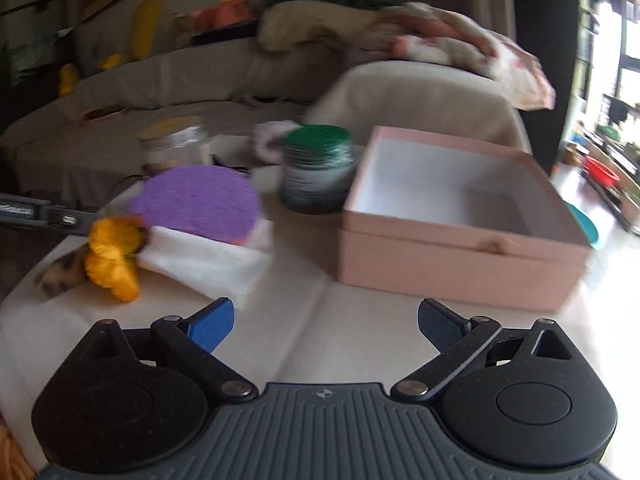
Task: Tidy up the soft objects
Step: 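Grasp the furry brown tail with the left tool while the right tool grasps the pink cloth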
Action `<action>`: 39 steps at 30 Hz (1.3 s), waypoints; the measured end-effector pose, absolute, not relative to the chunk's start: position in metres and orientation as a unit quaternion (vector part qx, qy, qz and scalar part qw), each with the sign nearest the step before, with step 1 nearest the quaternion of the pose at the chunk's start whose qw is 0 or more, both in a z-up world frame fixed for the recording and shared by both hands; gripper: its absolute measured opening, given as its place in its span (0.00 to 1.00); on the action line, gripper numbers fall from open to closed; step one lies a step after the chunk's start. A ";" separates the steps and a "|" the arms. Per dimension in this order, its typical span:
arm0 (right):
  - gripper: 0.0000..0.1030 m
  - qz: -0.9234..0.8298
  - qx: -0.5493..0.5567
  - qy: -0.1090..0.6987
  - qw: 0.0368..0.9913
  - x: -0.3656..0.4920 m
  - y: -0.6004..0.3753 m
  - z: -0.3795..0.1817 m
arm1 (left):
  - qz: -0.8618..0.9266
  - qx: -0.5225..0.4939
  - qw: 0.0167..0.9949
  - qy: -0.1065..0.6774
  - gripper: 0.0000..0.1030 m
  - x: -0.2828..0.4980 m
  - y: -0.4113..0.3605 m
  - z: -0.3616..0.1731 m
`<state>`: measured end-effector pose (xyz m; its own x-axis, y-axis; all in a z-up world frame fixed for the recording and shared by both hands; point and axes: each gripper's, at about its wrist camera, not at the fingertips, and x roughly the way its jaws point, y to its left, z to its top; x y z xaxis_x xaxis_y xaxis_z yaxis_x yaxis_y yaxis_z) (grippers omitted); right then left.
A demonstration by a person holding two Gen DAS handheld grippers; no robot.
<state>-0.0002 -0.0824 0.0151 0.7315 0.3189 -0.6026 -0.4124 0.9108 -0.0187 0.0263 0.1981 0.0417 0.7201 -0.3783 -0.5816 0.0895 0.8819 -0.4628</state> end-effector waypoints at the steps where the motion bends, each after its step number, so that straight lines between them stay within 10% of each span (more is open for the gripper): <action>1: 0.96 0.208 -0.084 0.302 0.926 -0.001 -0.076 0.018 | -0.139 -0.217 0.900 0.352 0.49 0.027 0.196 0.039; 14: 0.96 0.321 -0.165 0.198 0.912 0.052 0.037 0.050 | -0.086 -0.258 0.919 0.286 0.49 0.021 0.237 0.050; 20: 0.50 0.326 -0.131 0.320 0.880 0.096 0.041 0.041 | -0.081 -0.227 0.929 0.280 0.49 0.023 0.236 0.054; 39: 0.65 0.275 -0.122 0.335 0.893 -0.009 -0.084 0.028 | -0.161 -0.046 0.938 0.303 0.49 0.022 0.151 0.048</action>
